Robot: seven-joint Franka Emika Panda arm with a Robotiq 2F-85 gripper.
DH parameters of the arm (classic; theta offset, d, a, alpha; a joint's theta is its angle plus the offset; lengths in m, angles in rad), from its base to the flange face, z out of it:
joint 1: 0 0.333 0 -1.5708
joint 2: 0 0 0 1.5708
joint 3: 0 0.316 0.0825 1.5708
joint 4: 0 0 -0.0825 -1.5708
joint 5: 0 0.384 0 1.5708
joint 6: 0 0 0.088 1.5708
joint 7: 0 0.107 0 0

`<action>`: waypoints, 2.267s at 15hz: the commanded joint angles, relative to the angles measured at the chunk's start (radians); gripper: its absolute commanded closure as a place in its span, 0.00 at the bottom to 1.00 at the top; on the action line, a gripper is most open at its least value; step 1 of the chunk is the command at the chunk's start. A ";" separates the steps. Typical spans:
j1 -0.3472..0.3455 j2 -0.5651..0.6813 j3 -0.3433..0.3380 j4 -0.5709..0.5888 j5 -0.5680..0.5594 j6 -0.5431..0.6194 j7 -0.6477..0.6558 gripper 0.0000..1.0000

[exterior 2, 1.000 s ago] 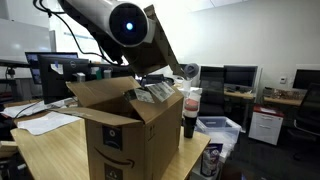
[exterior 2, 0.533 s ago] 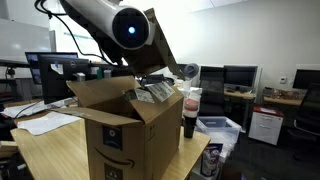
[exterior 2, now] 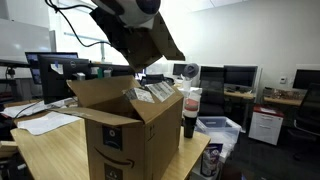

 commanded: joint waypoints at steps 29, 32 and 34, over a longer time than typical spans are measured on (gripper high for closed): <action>0.410 0.144 0.414 0.214 -1.357 0.342 0.872 0.97; 0.427 0.178 0.429 0.209 -1.368 0.247 0.975 0.97; 0.439 0.212 0.439 0.223 -1.349 0.165 1.046 0.97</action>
